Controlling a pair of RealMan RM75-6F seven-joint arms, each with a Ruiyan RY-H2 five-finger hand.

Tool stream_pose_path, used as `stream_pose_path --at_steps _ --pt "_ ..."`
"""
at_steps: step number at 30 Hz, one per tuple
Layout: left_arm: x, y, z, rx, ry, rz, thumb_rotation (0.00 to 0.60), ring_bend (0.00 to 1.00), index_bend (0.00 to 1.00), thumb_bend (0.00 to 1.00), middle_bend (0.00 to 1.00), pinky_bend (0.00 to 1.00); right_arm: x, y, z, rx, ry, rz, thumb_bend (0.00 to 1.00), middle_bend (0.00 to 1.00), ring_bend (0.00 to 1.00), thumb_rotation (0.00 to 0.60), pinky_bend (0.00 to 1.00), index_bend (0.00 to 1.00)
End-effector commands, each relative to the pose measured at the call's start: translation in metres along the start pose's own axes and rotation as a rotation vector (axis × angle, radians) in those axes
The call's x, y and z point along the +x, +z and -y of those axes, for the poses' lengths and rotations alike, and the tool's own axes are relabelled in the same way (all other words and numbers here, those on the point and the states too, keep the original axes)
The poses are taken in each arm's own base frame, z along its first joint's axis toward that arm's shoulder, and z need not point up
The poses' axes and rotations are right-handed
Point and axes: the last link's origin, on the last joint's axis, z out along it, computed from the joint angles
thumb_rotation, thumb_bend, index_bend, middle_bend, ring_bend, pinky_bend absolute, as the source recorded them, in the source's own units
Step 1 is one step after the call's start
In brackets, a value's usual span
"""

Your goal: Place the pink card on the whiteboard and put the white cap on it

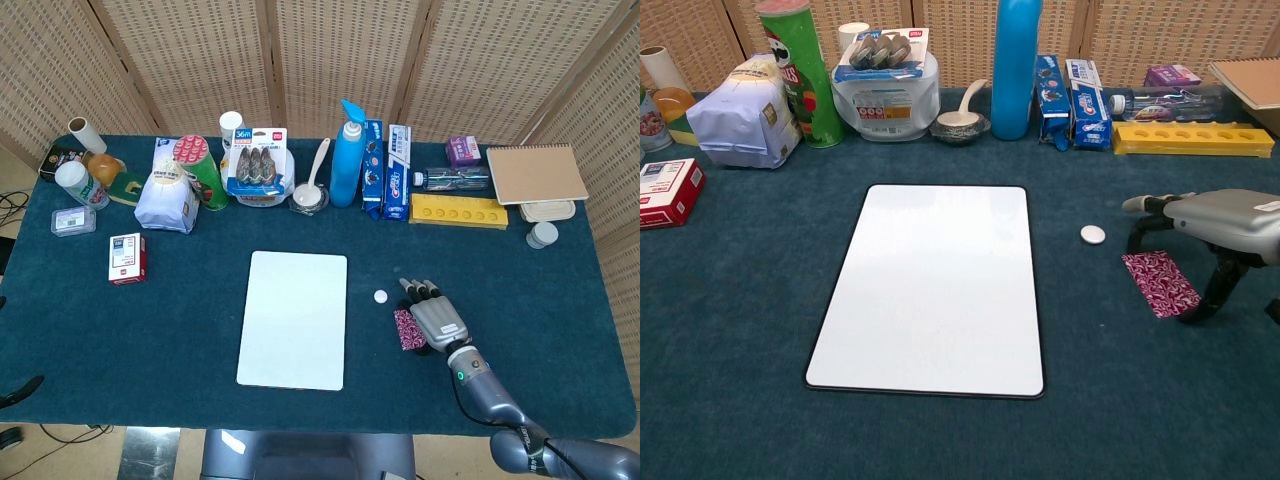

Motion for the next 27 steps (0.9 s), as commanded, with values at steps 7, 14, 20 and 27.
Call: stream_pose_path --at_steps 7,14,20,27 --pt "0.0 0.0 0.0 0.0 0.0 0.001 0.6 0.0 0.0 0.04 0.0 0.05 0.004 -0.004 0.002 0.01 -0.001 -0.014 0.06 0.0 0.0 0.6 0.0 0.36" --pt "0.0 0.0 0.0 -0.002 0.0 0.001 0.6 0.0 0.0 0.04 0.0 0.05 0.009 -0.006 0.005 0.025 -0.006 -0.031 0.06 0.0 0.0 0.6 0.0 0.36" --pt "0.001 -0.001 0.0 -0.002 -0.003 -0.001 0.6 0.0 0.0 0.04 0.0 0.05 0.015 -0.009 0.01 0.041 -0.009 -0.045 0.06 0.0 0.0 0.6 0.0 0.36" --pt "0.001 -0.001 0.001 -0.003 -0.006 -0.001 0.6 0.0 0.0 0.04 0.0 0.05 0.028 -0.009 0.027 0.082 -0.008 -0.066 0.07 0.0 0.0 0.6 0.0 0.37"
